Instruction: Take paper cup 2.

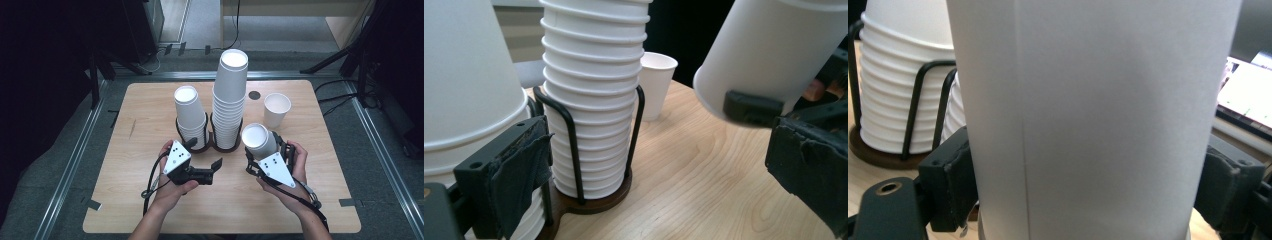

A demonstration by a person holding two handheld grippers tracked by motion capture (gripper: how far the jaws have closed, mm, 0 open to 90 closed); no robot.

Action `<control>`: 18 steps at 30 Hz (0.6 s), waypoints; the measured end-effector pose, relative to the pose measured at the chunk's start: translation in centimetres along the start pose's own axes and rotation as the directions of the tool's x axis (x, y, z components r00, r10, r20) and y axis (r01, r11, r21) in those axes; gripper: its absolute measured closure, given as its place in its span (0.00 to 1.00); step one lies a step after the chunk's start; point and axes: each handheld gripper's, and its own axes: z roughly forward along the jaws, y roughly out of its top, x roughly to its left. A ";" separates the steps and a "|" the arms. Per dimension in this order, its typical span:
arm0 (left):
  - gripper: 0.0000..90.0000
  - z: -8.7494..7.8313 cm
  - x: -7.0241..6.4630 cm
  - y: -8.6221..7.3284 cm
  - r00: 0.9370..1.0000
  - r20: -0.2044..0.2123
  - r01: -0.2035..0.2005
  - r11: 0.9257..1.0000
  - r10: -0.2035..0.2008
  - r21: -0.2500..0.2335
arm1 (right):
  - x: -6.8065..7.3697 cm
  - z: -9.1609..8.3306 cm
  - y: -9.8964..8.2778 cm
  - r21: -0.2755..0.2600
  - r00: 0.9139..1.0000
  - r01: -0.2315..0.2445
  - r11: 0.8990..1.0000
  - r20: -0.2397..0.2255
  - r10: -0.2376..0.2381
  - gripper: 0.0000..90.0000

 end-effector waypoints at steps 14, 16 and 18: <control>0.00 0.1 -0.9 0.3 0.997 0.076 0.015 1.000 -0.016 0.010 | 1.2 0.3 -1.1 0.016 0.995 0.097 0.995 -0.002 -0.097 0.15; 0.00 0.1 -1.1 0.4 0.996 0.086 0.019 1.000 -0.019 0.006 | 1.5 0.3 -1.3 0.015 0.991 0.135 0.991 0.000 -0.135 0.15; 0.00 0.2 -1.3 0.5 0.996 0.085 0.017 1.000 -0.017 -0.002 | 1.6 0.3 -1.3 0.017 0.990 0.144 0.989 -0.003 -0.144 0.15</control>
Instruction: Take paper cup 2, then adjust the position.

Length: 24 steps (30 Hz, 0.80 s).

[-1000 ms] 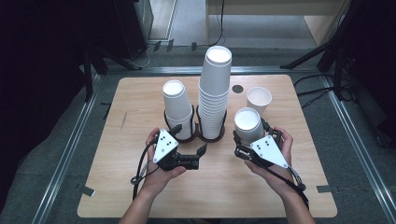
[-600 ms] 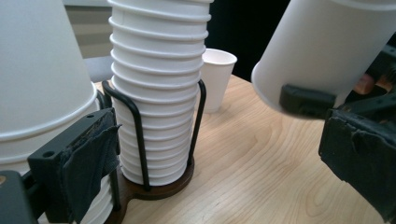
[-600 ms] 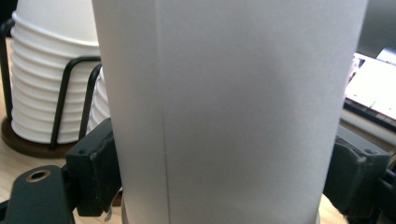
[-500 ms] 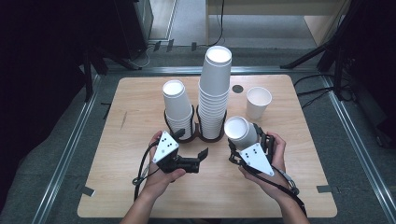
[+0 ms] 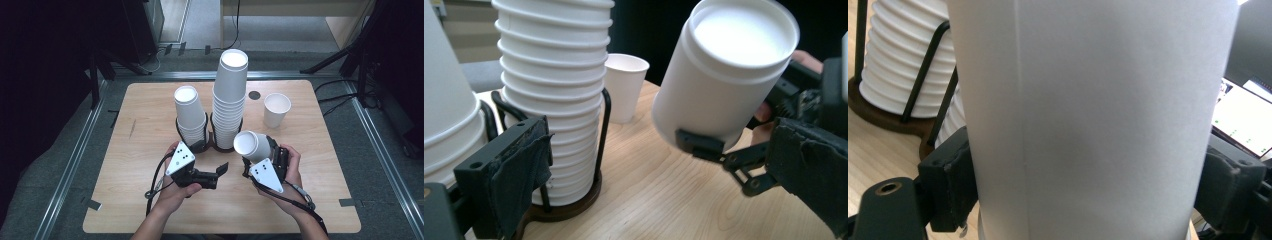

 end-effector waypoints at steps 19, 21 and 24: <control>0.00 0.4 -1.4 0.2 0.998 0.066 -0.015 1.000 0.013 0.023 | 2.0 -0.5 0.7 -0.062 0.994 0.092 0.994 -0.051 -0.096 0.15; 0.00 0.4 -1.5 0.2 0.998 0.064 -0.018 1.000 0.016 0.024 | 2.1 -0.6 0.8 -0.067 0.994 0.092 0.993 -0.058 -0.096 0.15; 0.00 0.5 -1.6 0.2 0.998 0.066 -0.014 1.000 0.013 0.022 | 2.3 -0.6 0.9 -0.067 0.993 0.097 0.993 -0.064 -0.102 0.15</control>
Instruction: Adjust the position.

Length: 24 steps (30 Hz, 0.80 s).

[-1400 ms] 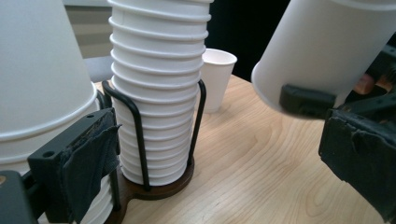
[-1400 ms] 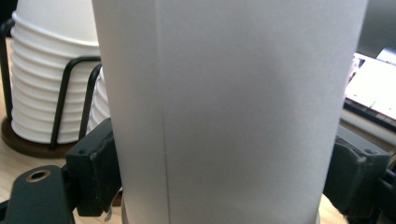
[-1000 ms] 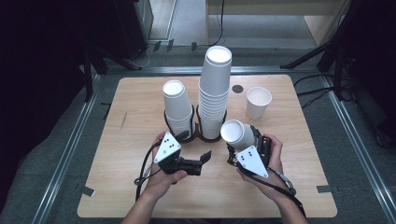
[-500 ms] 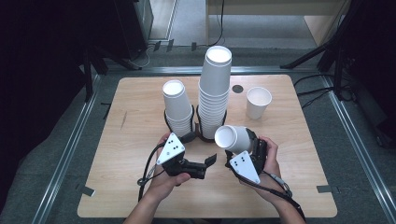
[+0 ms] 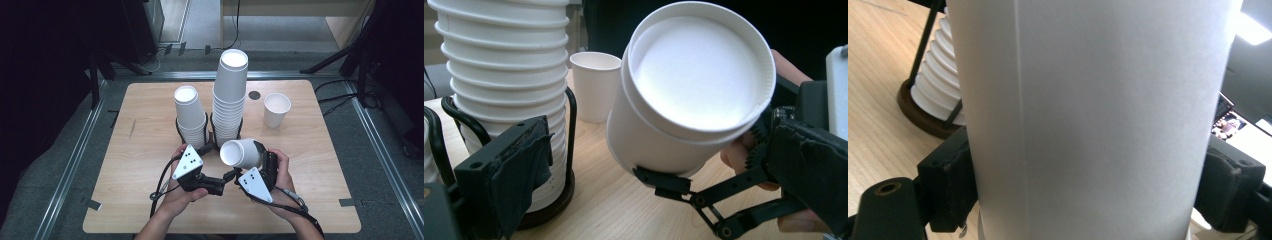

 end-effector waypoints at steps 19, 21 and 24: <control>0.00 0.2 -0.4 -0.1 1.000 0.021 -0.004 1.000 0.004 0.010 | 0.8 -0.4 0.5 -0.052 0.998 0.021 0.998 -0.061 -0.024 0.15; 0.01 0.2 -0.4 0.0 1.000 0.027 0.008 1.000 -0.009 0.010 | 0.8 -0.4 0.6 -0.059 0.998 0.017 0.998 -0.067 -0.021 0.15; 0.02 0.1 -0.3 0.0 0.999 0.031 0.013 1.000 -0.013 0.009 | 0.9 -0.5 0.6 -0.065 0.997 0.013 0.998 -0.072 -0.018 0.15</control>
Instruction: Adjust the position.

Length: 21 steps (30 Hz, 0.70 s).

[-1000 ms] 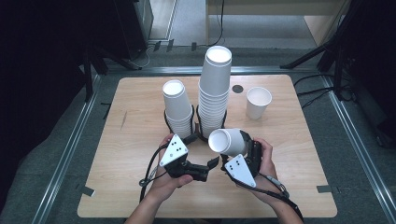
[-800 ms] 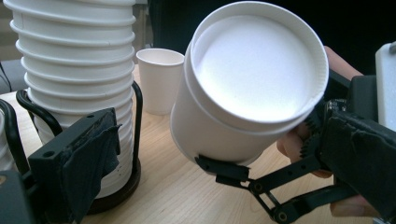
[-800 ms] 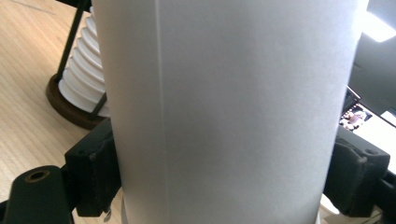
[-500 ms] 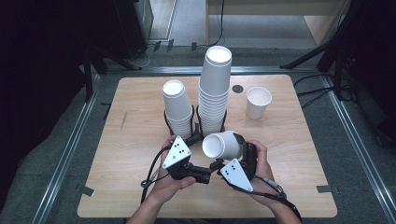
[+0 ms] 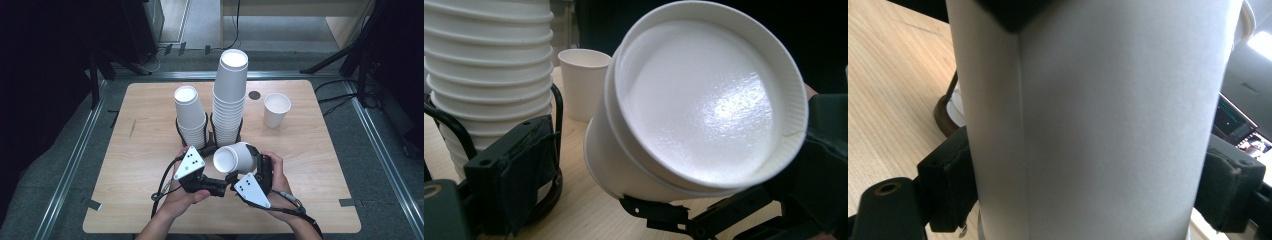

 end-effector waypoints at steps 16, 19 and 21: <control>0.13 0.0 -0.4 0.2 1.000 -0.003 -0.001 1.000 0.001 0.003 | 0.3 -0.1 0.1 -0.012 0.999 0.025 1.000 -0.029 -0.025 0.15; 0.17 0.0 -0.7 0.2 1.000 -0.016 -0.019 1.000 0.019 0.007 | 0.4 -0.1 0.1 -0.011 0.999 0.022 1.000 -0.030 -0.022 0.15; 0.18 0.0 -0.8 0.3 0.999 -0.023 -0.023 1.000 0.023 0.010 | 0.4 -0.1 0.1 -0.012 0.999 0.024 1.000 -0.030 -0.025 0.15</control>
